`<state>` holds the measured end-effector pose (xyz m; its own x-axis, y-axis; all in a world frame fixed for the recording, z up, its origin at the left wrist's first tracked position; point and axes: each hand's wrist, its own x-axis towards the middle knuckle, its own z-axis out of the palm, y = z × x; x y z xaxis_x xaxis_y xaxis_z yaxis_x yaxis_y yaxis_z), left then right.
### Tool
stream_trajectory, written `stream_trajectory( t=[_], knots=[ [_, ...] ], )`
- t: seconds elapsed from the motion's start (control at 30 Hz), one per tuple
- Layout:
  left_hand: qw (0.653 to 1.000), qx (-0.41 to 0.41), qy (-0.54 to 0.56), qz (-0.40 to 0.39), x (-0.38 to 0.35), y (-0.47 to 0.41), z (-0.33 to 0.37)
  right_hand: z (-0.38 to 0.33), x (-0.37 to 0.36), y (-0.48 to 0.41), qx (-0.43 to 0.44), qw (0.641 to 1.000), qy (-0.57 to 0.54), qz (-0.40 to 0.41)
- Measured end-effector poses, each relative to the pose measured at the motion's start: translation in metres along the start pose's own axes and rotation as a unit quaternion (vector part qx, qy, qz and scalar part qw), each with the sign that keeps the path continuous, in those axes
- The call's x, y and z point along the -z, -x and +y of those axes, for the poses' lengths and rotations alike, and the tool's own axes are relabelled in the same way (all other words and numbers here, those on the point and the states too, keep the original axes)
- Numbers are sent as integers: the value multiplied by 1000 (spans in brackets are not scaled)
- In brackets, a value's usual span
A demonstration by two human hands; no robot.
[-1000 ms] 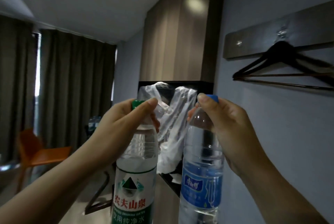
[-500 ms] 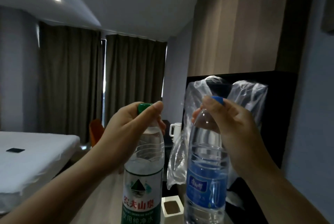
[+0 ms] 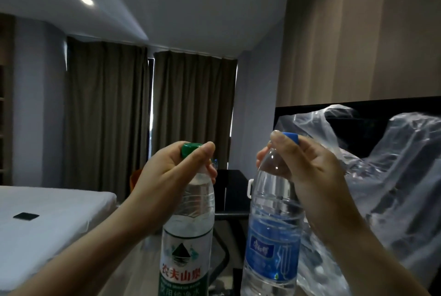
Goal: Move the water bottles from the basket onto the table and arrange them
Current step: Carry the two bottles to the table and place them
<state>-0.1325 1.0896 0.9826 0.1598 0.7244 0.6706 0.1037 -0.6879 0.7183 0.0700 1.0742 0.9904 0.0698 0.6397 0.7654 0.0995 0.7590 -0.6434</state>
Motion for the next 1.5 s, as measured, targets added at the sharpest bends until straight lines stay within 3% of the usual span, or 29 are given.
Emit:
stream_trajectory(
  t=[0.93,1.5],
  knots=[
    [994,63,-53,70,34,-301,-326,362,-67,-278,-27,1000,-2,-9],
    [995,79,-31,44,139,-494,-547,570,-198,-434,-48,994,69,64]
  ],
)
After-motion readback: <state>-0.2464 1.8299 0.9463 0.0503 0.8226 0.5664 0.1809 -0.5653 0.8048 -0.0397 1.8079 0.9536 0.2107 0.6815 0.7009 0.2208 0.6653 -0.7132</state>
